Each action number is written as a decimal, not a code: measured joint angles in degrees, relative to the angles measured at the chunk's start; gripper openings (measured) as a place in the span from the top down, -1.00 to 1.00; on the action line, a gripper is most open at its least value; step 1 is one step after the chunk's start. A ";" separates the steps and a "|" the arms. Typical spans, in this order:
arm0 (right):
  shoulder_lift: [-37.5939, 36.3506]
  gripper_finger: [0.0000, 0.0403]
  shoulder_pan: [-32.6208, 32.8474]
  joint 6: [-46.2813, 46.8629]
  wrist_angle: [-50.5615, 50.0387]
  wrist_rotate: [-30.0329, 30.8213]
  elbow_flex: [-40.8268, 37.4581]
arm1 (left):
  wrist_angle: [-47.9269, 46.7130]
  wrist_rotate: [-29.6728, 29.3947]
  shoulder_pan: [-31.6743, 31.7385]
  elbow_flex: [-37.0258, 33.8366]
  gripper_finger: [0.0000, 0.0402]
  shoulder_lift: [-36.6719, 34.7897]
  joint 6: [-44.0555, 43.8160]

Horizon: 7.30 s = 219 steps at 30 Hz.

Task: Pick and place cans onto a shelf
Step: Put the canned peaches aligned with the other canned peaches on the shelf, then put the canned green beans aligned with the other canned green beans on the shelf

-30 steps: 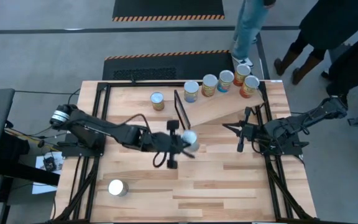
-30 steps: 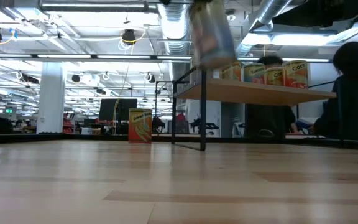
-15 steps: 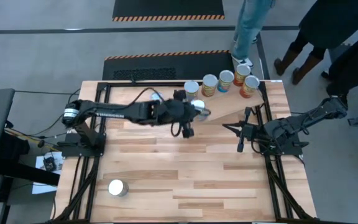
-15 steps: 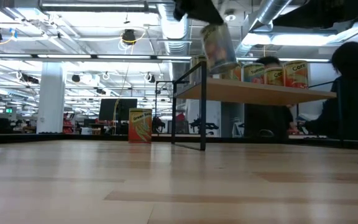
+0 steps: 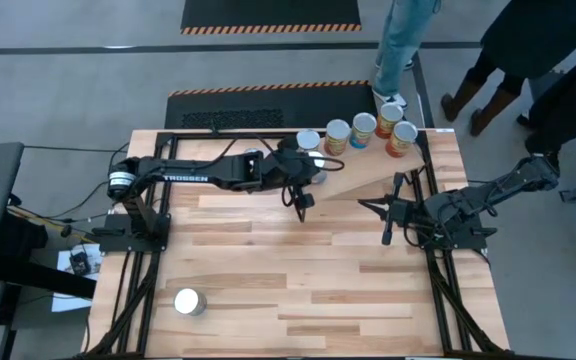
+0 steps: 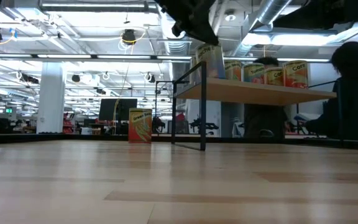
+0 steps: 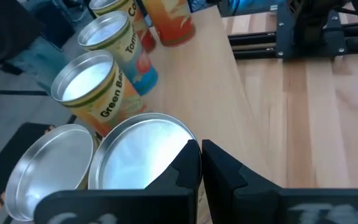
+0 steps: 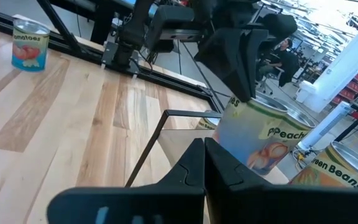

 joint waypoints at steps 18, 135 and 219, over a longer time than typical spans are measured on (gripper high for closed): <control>0.00 0.92 0.00 0.39 0.11 0.02 0.00 | -1.24 -3.12 0.15 0.00 0.80 0.00 0.45; -0.02 0.93 0.00 2.99 -4.27 0.02 0.00 | 27.77 -2.24 -17.72 -18.45 1.00 9.29 -0.83; 60.21 0.28 -3.98 36.91 -36.68 -15.15 43.62 | 62.92 14.97 -6.94 -81.18 1.00 -40.44 -5.81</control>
